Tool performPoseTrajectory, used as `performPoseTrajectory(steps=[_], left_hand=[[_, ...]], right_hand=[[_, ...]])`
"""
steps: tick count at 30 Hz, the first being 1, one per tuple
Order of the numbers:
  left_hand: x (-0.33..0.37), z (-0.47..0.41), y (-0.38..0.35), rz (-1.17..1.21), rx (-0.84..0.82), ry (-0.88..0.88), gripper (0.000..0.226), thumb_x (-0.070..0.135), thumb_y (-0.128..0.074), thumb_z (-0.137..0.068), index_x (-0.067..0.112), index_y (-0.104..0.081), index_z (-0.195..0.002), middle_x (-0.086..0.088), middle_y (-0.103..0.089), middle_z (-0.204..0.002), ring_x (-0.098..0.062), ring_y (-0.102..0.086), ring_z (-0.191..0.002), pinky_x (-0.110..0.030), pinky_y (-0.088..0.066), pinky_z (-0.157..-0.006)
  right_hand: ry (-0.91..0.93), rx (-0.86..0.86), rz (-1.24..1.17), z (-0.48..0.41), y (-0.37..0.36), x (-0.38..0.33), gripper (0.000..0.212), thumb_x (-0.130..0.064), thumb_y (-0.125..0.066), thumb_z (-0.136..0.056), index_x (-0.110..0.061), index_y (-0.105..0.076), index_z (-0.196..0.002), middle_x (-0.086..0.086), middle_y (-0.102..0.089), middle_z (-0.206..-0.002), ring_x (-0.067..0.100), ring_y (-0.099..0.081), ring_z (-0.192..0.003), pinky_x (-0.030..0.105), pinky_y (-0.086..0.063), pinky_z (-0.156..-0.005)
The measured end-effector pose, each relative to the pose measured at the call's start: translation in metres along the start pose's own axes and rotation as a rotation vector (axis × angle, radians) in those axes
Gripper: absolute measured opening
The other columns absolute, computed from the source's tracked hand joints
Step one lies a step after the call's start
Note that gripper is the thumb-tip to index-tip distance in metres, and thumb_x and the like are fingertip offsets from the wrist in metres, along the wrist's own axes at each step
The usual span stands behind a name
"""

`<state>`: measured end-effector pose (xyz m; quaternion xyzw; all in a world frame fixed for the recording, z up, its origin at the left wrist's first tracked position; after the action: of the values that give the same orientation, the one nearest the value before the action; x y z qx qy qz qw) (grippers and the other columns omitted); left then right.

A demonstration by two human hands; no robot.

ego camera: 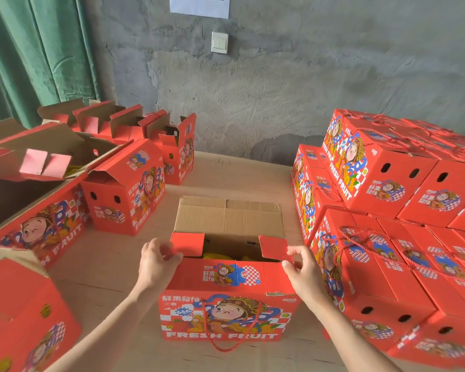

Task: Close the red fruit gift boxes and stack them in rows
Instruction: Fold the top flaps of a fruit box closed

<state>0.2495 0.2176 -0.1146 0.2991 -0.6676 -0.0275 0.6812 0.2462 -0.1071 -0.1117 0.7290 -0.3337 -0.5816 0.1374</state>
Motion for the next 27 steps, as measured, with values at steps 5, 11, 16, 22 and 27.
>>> performPoseTrajectory(steps=[5,11,16,22,27], left_hand=[[-0.002,-0.003,-0.007,0.031,-0.082,0.084,0.031,0.011,-0.060,-0.087,0.015,-0.052,-0.117,-0.002,-0.042,-0.112,-0.022,-0.049,-0.103,-0.041,-0.047,-0.089],[-0.001,0.002,-0.005,-0.077,0.009,-0.066,0.024,0.009,-0.047,-0.095,0.005,-0.058,-0.116,-0.012,-0.052,-0.121,-0.020,-0.049,-0.103,-0.027,-0.037,-0.085],[-0.001,0.000,-0.007,-0.076,-0.018,-0.005,0.033,0.007,-0.043,-0.094,0.009,-0.049,-0.127,-0.012,-0.048,-0.126,-0.024,-0.047,-0.110,-0.034,-0.040,-0.092],[0.002,0.001,-0.009,-0.040,-0.019,-0.003,0.076,0.003,-0.046,-0.092,0.022,-0.003,-0.151,-0.014,-0.041,-0.135,-0.033,-0.041,-0.121,-0.051,-0.036,-0.101],[0.014,0.010,-0.002,-0.147,0.101,-0.169,0.094,0.001,-0.057,-0.085,0.022,0.007,-0.151,-0.018,-0.029,-0.143,-0.041,-0.031,-0.128,-0.054,-0.033,-0.100]], right_hand=[[0.158,-0.071,0.127,-0.005,-0.005,-0.012,0.009,-0.006,-0.064,-0.085,-0.007,-0.071,-0.091,-0.002,-0.056,-0.101,0.010,-0.055,-0.097,0.018,-0.041,-0.082],[0.085,-0.077,0.161,-0.020,-0.009,-0.009,0.005,-0.008,-0.065,-0.085,-0.008,-0.063,-0.089,0.000,-0.054,-0.097,0.019,-0.058,-0.093,0.021,-0.042,-0.078],[-0.144,-0.214,-0.001,-0.036,-0.021,-0.007,0.074,0.005,-0.052,-0.087,-0.014,-0.017,-0.150,0.003,-0.020,-0.155,0.015,-0.030,-0.136,0.017,-0.025,-0.102],[-0.170,-0.188,-0.153,-0.037,-0.020,-0.002,0.090,0.012,-0.052,-0.084,-0.020,-0.002,-0.152,-0.001,-0.030,-0.147,0.012,-0.035,-0.126,0.011,-0.041,-0.076],[-0.041,-0.171,-0.152,-0.032,-0.015,-0.004,0.054,0.012,-0.065,-0.077,-0.012,-0.055,-0.124,0.006,-0.051,-0.122,0.022,-0.050,-0.116,0.015,-0.042,-0.090]])
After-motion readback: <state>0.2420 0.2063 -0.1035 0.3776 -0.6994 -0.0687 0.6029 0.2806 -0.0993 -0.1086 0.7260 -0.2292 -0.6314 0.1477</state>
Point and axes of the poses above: each hand's wrist, its own z-axis away from the middle knuckle, its own y-axis out of the back of the hand, x = y × z, the point moved 4 cm from there along -z, towards the middle knuckle
